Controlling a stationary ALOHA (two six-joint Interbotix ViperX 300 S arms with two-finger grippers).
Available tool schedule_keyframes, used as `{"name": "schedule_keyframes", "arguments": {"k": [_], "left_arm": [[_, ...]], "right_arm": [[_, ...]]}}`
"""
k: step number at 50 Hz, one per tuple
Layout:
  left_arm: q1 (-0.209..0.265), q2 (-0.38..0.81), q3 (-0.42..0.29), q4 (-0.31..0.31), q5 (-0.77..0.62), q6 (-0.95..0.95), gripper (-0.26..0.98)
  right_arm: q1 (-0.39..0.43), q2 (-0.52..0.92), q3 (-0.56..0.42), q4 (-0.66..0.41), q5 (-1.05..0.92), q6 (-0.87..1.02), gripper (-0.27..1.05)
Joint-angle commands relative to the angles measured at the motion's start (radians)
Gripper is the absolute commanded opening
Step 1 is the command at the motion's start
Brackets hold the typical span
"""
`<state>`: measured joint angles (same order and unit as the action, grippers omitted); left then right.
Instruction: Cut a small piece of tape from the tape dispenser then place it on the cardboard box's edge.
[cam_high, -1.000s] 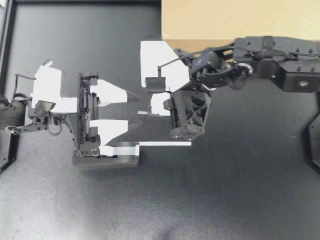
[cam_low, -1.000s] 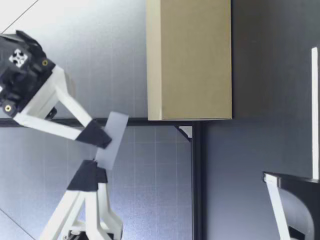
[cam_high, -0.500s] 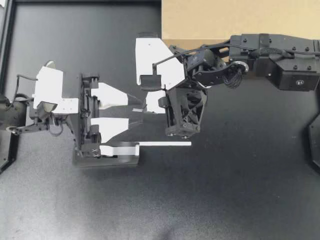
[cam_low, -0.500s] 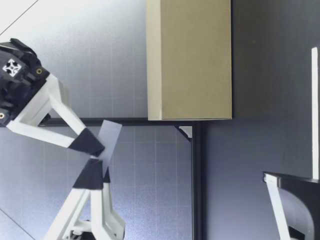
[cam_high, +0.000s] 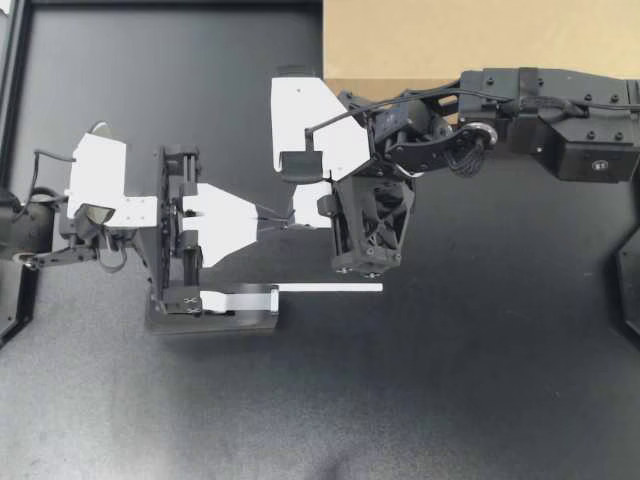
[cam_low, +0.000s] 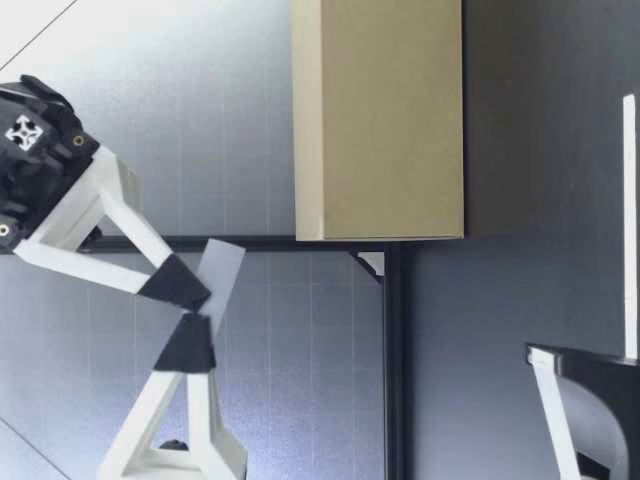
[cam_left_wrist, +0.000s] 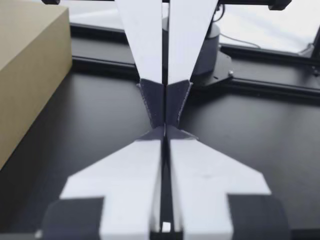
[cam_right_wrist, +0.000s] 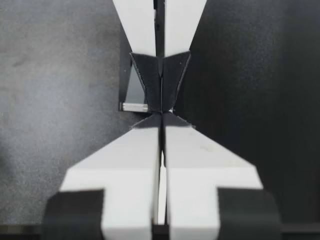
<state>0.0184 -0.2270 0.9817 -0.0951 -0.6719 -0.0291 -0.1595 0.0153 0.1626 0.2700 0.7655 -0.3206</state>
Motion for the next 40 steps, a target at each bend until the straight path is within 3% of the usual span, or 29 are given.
{"name": "schedule_keyframes", "arguments": {"k": [1, 7, 19, 28, 34, 40], "left_arm": [[0.002, -0.008, -0.021, 0.003, -0.009, 0.003, -0.13], [0.002, -0.008, -0.021, 0.003, -0.011, 0.006, -0.13], [0.002, -0.008, -0.018, 0.003, -0.009, 0.006, -0.13], [0.002, -0.006, -0.015, 0.002, -0.009, 0.006, -0.13], [0.006, 0.002, -0.026, -0.009, -0.011, -0.005, -0.13], [0.054, 0.032, -0.049, -0.103, -0.026, -0.018, -0.13]], "right_arm": [[0.003, -0.014, -0.023, 0.002, 0.000, 0.000, -0.08], [0.003, -0.014, -0.021, 0.003, 0.000, 0.005, 0.03], [0.003, -0.003, -0.017, 0.002, -0.009, 0.003, 0.49], [-0.020, -0.040, 0.028, 0.000, -0.066, 0.003, 0.50], [-0.057, -0.104, 0.107, 0.000, -0.130, 0.003, 0.50], [-0.095, -0.196, 0.219, 0.000, -0.245, 0.003, 0.50]]}}
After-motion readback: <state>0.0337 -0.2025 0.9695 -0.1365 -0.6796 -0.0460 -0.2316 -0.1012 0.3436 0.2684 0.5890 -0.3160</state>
